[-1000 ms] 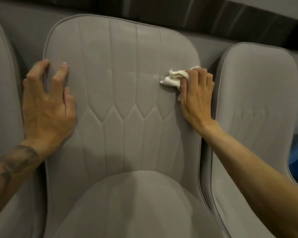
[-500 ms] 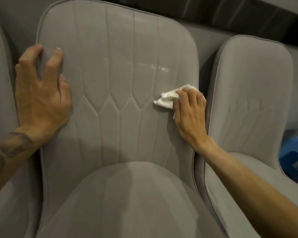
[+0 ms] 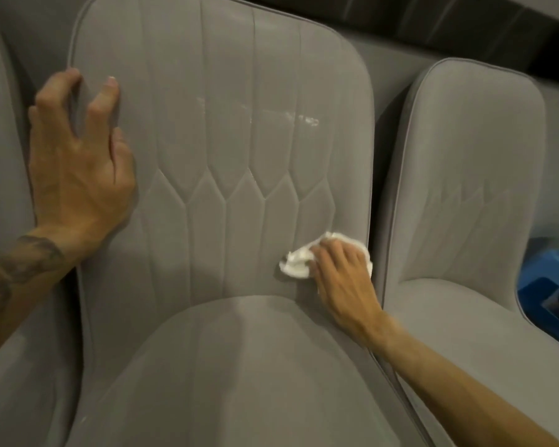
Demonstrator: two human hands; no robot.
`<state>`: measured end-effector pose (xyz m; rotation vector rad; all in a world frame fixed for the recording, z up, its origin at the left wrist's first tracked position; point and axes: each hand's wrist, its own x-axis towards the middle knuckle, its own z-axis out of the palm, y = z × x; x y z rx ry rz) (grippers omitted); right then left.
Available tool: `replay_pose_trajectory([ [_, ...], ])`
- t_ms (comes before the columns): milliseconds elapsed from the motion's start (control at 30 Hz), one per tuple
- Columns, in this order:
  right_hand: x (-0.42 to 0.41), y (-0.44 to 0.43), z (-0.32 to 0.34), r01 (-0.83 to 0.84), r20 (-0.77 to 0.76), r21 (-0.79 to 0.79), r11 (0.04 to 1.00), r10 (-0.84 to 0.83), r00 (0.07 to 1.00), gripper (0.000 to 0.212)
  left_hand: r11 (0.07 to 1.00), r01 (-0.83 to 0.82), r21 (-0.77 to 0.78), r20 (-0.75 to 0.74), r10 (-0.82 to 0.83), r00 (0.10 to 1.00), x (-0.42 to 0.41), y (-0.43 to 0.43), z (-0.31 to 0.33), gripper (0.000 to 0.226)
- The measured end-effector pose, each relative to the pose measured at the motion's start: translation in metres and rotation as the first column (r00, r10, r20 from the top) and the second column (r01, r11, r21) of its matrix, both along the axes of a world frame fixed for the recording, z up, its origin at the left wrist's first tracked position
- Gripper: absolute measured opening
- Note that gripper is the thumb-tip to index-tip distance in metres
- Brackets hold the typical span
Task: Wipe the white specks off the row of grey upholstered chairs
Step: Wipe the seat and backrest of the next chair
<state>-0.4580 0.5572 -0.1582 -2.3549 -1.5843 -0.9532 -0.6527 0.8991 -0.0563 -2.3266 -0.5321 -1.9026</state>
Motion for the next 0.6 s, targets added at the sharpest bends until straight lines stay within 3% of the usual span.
replay_pose_trajectory([
  [100, -0.022, -0.023, -0.04, -0.118, 0.039, -0.252, 0.961, 0.132, 0.99, 0.017, 1.0, 0.006, -0.006, 0.006, -0.006, 1.0, -0.001, 0.0, 0.001, 0.047],
  [167, -0.02, -0.024, -0.036, -0.125, 0.058, -0.304, 0.944, 0.15, 0.987, 0.023, 1.0, -0.01, -0.016, -0.004, 0.01, 1.0, -0.001, -0.002, 0.002, 0.047],
  [267, -0.005, 0.004, 0.005, -0.128, 0.083, -0.198, 0.972, 0.146, 0.986, 0.03, 1.0, -0.009, -0.012, -0.002, 0.009, 1.0, 0.0, -0.002, 0.001, 0.048],
  [400, 0.009, 0.037, 0.051, 0.027, 0.091, 0.211, 0.977, -0.048, 0.995, 0.025, 1.0, -0.003, 0.004, 0.012, 0.003, 1.0, 0.0, 0.0, 0.001, 0.047],
  [433, 0.007, 0.039, 0.047, 0.038, 0.107, 0.208, 0.977, -0.062, 0.992, 0.024, 1.0, -0.003, 0.003, 0.013, 0.003, 1.0, 0.0, 0.0, 0.001, 0.047],
  [533, 0.005, 0.032, 0.036, -0.05, 0.217, -0.019, 0.999, 0.053, 0.975, 0.029, 1.0, -0.004, 0.005, 0.012, 0.004, 1.0, 0.0, 0.002, 0.0, 0.047],
  [600, 0.017, 0.038, 0.057, -0.069, 0.217, 0.032, 0.997, 0.06, 0.974, 0.026, 1.0, -0.006, 0.024, 0.013, 0.006, 1.0, 0.001, 0.003, -0.001, 0.047],
])
